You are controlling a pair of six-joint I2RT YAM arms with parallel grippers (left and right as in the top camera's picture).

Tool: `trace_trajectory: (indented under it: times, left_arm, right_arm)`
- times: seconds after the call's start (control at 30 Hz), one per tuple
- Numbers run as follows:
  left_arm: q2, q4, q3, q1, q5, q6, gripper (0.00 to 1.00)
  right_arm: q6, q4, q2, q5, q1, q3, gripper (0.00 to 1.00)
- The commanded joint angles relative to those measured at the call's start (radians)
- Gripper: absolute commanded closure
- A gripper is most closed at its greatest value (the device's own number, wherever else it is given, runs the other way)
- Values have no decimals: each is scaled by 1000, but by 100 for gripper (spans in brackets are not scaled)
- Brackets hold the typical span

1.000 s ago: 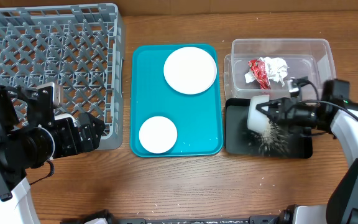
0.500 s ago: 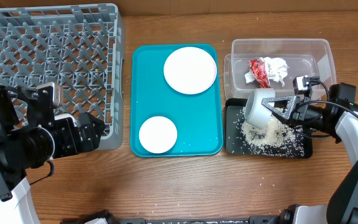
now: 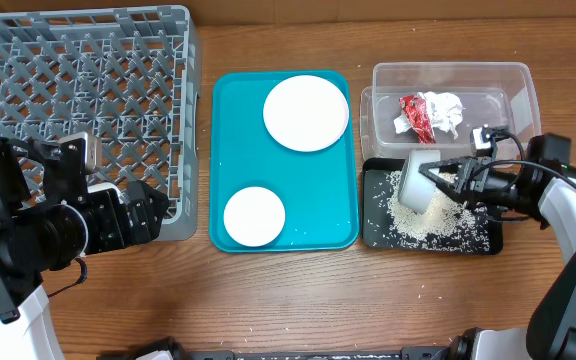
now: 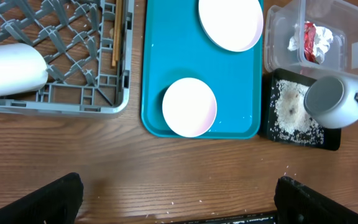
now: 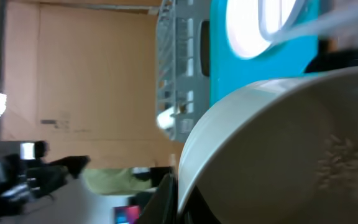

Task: Sort waste into correct bins and load items into the dishwasher
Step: 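Shake the tilted bowl over the black tray and raise it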

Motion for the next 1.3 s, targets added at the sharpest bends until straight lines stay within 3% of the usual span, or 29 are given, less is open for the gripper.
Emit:
trace_trajectory:
  times: [0.0,0.1,0.13,0.23,0.3,0.33,0.4,0.47,0.5,0.57,0.63,0.7,0.8,0.9,1.1,1.17,1.27]
  left_arm:
    - [1,-2,5,-6,18,19,0]
    - [1,-2,5,-6,18,19,0]
    - [1,-2,5,-6,18,19,0]
    - [1,-2,5,-6,18,19,0]
    - [1,-2,5,-6,18,19,0]
    - [2,-2,5,-6,18,19,0]
    - [1,-2,5,-6,18,19,0]
    - [2,-2,5,-6,18,19,0]
    - [2,-2,5,-6,18,19,0]
    - [1,-2,5,-6,18,19,0]
    - [2,-2,5,-6,18,19,0]
    - [3,-2,5,-6,18,19,0]
    - [3,-2,5,-6,18,19,0]
    - [5,-2,5,-6,18,19,0]
    - [14,-2,5,-6,18,19,0]
    - [14,-2,5,-6,18,19,0]
    - [14,-2,5,-6,18,19,0]
  right_arm:
    - [-39,-15,9,-126,-2,3,96]
    - [51,31,20,77,-3,3,96]
    - [86,14,24,56,-3,3,96]
    - [-109,-47,24,-40,0,3,96]
    - [-6,-1,36,66,0,3,96]
    - [-1,-27,39,-13,0,3,96]
    - [-209,-143,32,-200,10,3,96]
    - [-337,-150,29,-102,15,5,96]
    - [-298,-109,35,-21,15,4,96]
    - [-68,-80,53,43,14,3,96]
    - [-231,-161,47,-56,21,4,96]
    - [-319,-139,43,29,29,4,96]
    - [28,-42,58,172,29,4,96]
    - [-82,-164,37,57,40,37,96]
    - [-366,-492,-49,96,152,297,96]
    - [-350,-505,-69,177,201,369,96]
    - [-126,-401,-76,327,252,383,96]
